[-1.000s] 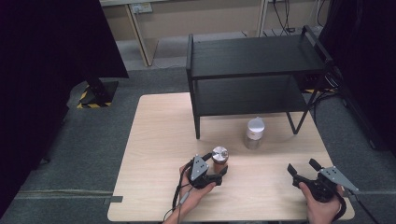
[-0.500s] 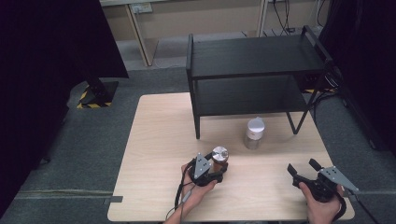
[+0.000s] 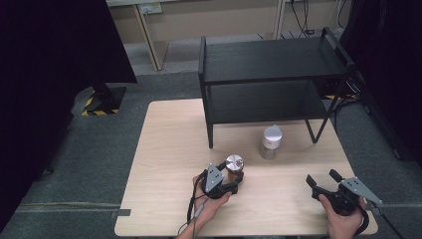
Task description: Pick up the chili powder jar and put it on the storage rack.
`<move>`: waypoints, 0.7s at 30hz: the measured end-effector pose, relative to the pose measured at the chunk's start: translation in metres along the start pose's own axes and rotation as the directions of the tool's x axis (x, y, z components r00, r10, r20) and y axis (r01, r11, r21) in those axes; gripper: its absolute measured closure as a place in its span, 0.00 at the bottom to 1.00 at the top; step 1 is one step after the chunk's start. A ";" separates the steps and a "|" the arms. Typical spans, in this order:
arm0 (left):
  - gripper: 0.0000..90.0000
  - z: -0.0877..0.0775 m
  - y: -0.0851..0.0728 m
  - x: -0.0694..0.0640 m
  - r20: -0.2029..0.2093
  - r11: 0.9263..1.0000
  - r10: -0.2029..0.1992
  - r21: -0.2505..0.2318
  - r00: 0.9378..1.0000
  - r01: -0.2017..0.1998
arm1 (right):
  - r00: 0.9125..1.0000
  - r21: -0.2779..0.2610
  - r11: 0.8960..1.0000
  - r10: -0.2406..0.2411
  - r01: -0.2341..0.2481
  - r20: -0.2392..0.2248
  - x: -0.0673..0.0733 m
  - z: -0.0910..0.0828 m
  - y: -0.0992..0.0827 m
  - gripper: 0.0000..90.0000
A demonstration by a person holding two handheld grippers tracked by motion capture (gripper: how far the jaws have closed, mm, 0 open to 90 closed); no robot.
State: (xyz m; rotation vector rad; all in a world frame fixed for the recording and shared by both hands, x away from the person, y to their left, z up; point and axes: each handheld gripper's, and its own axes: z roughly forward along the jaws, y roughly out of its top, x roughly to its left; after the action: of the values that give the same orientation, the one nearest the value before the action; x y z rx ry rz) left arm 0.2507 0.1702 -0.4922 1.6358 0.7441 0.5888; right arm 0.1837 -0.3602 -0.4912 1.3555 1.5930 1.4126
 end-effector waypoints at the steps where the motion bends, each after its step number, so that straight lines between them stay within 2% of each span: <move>1: 0.34 0.000 0.000 0.000 0.000 1.000 0.000 0.000 1.000 0.000 | 1.000 0.000 1.000 -0.001 0.001 0.000 0.000 0.000 0.000 0.07; 6: 0.34 -0.010 0.011 -0.006 -0.020 0.997 0.012 -0.080 1.000 -0.014 | 1.000 0.002 1.000 0.000 0.000 0.001 0.000 0.000 0.000 0.07; 7: 0.34 -0.010 0.011 -0.006 -0.020 0.997 0.012 -0.080 1.000 -0.014 | 1.000 0.002 1.000 0.000 0.000 0.001 0.000 0.000 0.000 0.07; 11: 0.34 -0.015 0.022 -0.009 -0.030 0.990 0.012 -0.139 0.999 -0.016 | 1.000 0.003 1.000 0.000 0.000 0.000 0.001 0.001 0.001 0.07; 21: 0.34 -0.020 0.040 -0.013 -0.058 0.978 0.021 -0.205 0.998 -0.032 | 1.000 0.002 1.000 0.002 -0.002 0.000 0.001 0.000 0.000 0.07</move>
State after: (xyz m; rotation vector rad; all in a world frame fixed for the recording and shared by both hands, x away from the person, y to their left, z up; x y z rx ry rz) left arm 0.2341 0.1694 -0.4494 1.4448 0.6793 0.7092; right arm 0.1841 -0.3596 -0.4908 1.3582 1.5946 1.4124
